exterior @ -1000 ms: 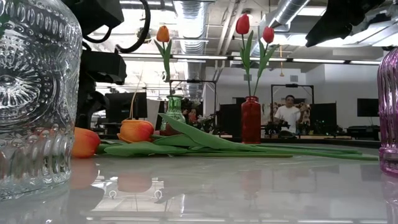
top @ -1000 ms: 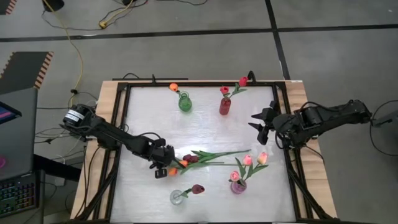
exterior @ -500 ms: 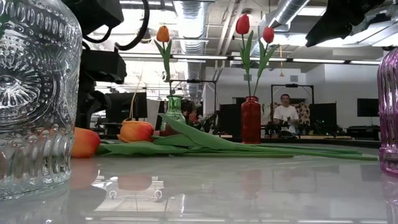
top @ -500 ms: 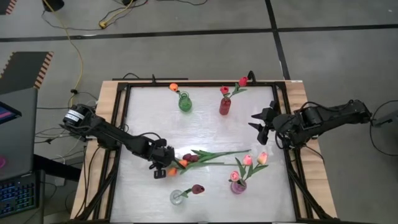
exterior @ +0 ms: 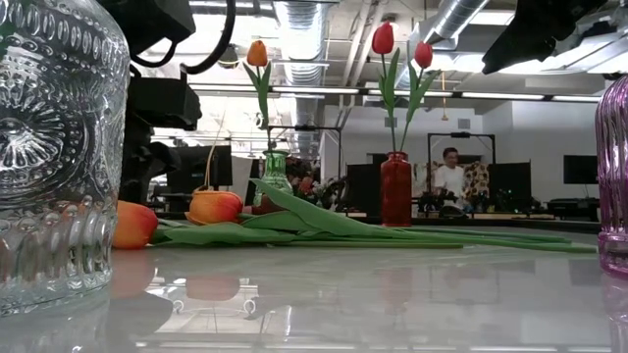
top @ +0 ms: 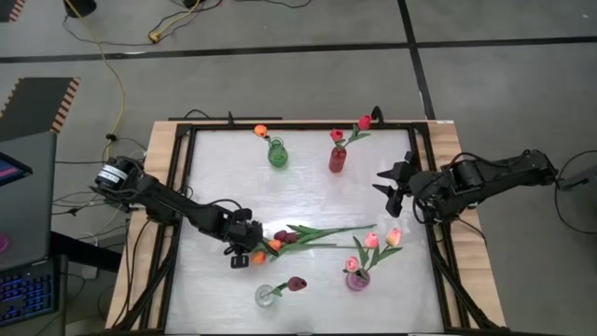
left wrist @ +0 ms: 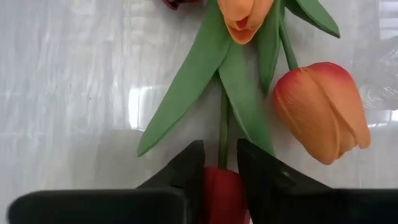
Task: Sort flowers into vase by color
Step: Put the red flower into the red vase
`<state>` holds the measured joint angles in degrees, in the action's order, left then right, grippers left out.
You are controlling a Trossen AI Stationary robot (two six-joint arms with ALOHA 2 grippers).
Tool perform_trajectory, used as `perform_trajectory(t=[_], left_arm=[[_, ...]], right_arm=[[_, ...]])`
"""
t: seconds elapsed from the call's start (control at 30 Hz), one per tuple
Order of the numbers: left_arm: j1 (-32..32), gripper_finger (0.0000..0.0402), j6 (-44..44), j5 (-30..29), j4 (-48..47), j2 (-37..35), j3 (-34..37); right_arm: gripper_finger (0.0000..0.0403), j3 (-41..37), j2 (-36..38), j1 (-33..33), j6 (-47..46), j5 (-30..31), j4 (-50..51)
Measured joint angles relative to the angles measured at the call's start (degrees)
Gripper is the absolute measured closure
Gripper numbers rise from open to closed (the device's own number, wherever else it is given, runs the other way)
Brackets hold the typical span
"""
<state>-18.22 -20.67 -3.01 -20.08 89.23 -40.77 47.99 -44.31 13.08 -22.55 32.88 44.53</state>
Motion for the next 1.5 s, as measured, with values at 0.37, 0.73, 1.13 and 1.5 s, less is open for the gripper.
perform_trajectory(t=[0.37, 0.73, 1.13, 1.5], left_arm=[[0.0, 0.0393, -0.02, -0.32, -0.13, -0.34, 0.0], [1.89, 0.0399, -0.32, 3.06, -2.13, -4.85, 0.17], [5.52, 0.0399, -0.35, 2.96, -3.62, -15.63, 0.11], [9.76, 0.0399, -3.94, 8.17, -1.93, -24.31, 0.04]], right_arm=[[0.0207, 0.0, 0.0, 0.0, 0.0, 0.0, 0.0], [0.0207, 0.02, 0.0, -0.04, 0.58, 0.02, -3.94], [0.0207, 0.04, 0.0, -0.04, 0.72, 0.02, -4.96], [0.0207, 0.04, 0.0, 0.0, 17.7, 0.02, -14.59]])
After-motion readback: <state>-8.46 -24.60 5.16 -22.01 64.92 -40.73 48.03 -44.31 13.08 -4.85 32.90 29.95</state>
